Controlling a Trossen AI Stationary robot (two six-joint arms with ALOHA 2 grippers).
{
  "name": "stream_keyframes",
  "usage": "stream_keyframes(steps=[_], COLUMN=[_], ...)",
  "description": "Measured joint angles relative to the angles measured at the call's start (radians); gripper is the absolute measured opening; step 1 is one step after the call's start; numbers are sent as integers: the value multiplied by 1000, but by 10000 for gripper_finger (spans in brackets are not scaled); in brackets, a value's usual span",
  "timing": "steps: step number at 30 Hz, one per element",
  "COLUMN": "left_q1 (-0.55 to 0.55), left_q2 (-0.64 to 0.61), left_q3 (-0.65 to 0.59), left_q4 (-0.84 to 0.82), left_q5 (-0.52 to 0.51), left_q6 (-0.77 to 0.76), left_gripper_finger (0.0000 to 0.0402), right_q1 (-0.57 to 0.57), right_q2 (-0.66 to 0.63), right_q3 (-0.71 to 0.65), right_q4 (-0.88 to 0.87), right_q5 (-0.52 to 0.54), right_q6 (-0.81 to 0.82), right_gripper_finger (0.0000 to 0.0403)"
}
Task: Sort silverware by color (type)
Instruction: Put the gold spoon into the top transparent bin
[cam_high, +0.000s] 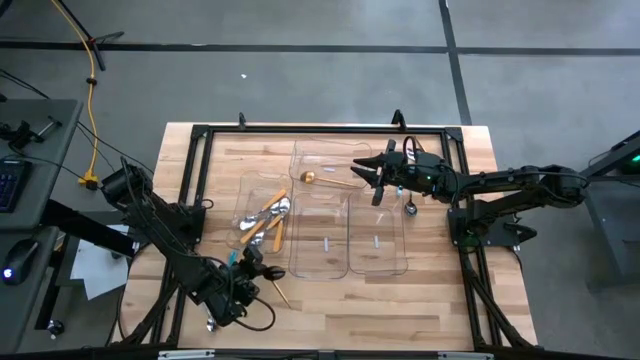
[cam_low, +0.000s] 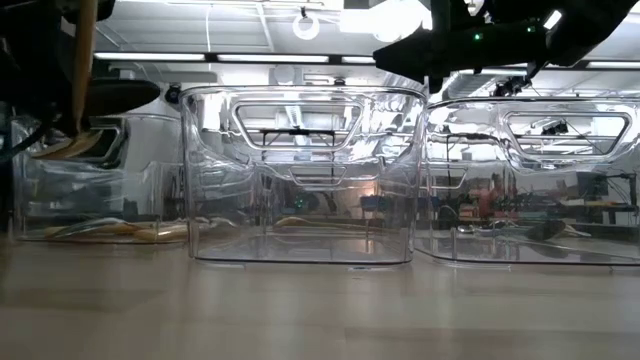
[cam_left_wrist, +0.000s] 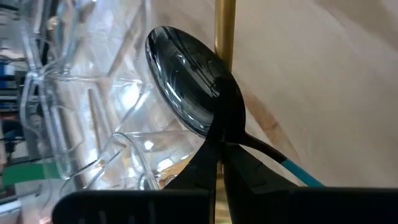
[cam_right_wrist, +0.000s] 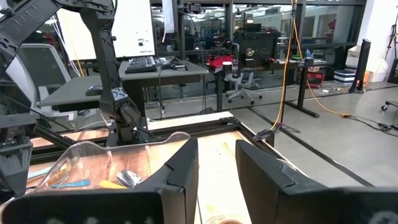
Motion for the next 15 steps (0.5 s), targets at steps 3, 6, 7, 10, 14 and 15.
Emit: stream_keyframes(steps=[3,6,7,10,14,15], left_q1=[0,0,0,0,0,0], left_q2=[0,0,0,0,0,0], left_q3=[0,0,0,0,-1,-1], left_q4=[1,2,6,20,45,53], left_q5=[-47,-98,-109,-125,-127,-130], left_q6=[-3,-2,-3,-2,-3,-3], left_gripper_finger=[0,0,0,0,0,0], right_q1=[0,0,0,0,0,0], right_q2=[0,0,0,0,0,0], right_q3=[0,0,0,0,0,0], right_q4=[0,0,0,0,0,0], right_q5=[0,0,0,0,0,0], right_q6=[0,0,0,2,3,3], right_gripper_finger=[92,92,92,92,92,92])
